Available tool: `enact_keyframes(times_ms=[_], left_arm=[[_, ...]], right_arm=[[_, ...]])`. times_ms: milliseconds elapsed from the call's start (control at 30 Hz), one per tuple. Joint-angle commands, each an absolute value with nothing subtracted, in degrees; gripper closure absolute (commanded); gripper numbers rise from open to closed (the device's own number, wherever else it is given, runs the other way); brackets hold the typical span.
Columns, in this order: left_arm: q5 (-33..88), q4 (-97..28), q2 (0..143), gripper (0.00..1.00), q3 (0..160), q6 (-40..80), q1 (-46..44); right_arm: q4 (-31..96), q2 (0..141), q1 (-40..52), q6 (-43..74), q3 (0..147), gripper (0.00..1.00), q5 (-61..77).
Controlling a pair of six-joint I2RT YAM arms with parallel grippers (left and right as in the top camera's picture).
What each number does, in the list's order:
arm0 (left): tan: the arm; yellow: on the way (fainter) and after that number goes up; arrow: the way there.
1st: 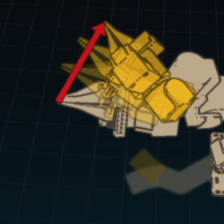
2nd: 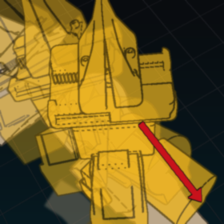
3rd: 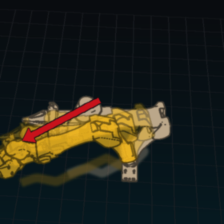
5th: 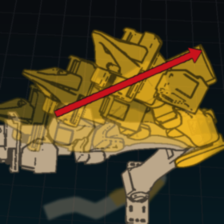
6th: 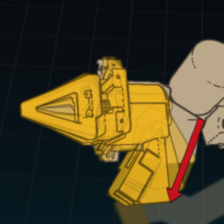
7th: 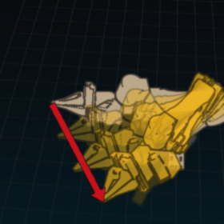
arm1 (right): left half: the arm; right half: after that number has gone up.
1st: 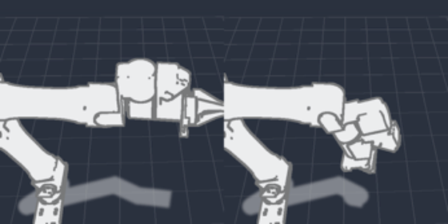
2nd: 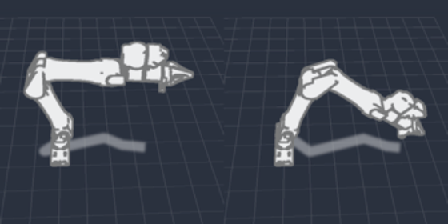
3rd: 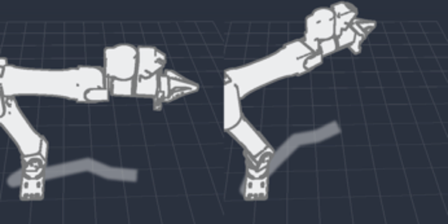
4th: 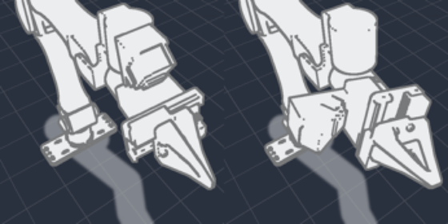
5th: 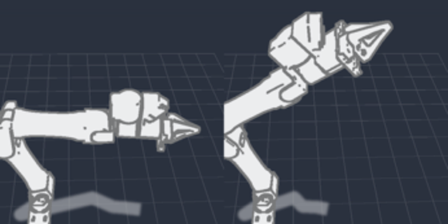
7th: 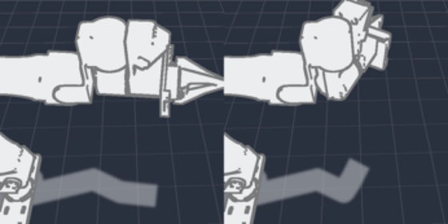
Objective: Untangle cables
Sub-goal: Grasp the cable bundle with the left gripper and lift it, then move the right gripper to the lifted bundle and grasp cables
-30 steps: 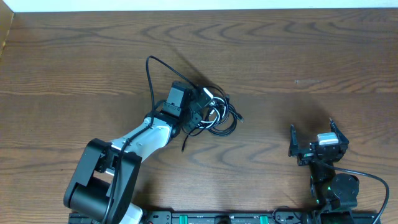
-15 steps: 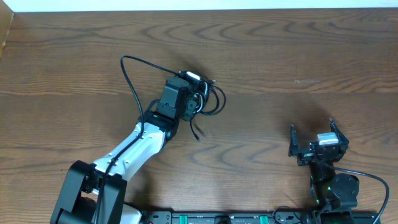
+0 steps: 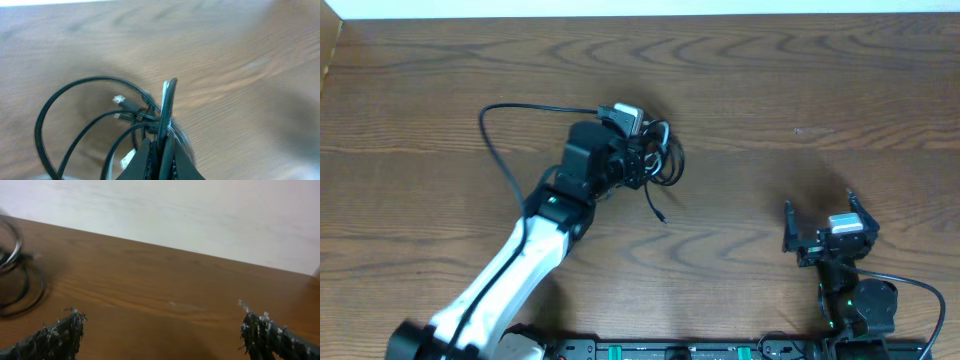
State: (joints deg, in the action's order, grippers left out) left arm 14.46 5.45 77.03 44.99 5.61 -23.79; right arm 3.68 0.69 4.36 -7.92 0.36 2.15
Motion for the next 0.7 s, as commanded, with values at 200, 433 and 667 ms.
enact_keyframes(times_ms=[200, 433, 667], left_arm=[[24.45, 13.87, 62.04, 0.93, 46.0, 22.06, -23.81], [24.47, 18.63, 61.43, 0.92, 46.0, 29.41, -23.81], [24.45, 20.86, 61.41, 0.93, 46.0, 37.58, -23.81]], right_arm=[[-1.56, 0.34, 4.1, 9.56, 1.28, 0.01, 14.98], [2.9, 3.92, 4.05, 15.86, 10.59, 0.01, 15.42], [19.49, 23.92, 3.95, 19.92, 32.6, 0.01, 17.34]])
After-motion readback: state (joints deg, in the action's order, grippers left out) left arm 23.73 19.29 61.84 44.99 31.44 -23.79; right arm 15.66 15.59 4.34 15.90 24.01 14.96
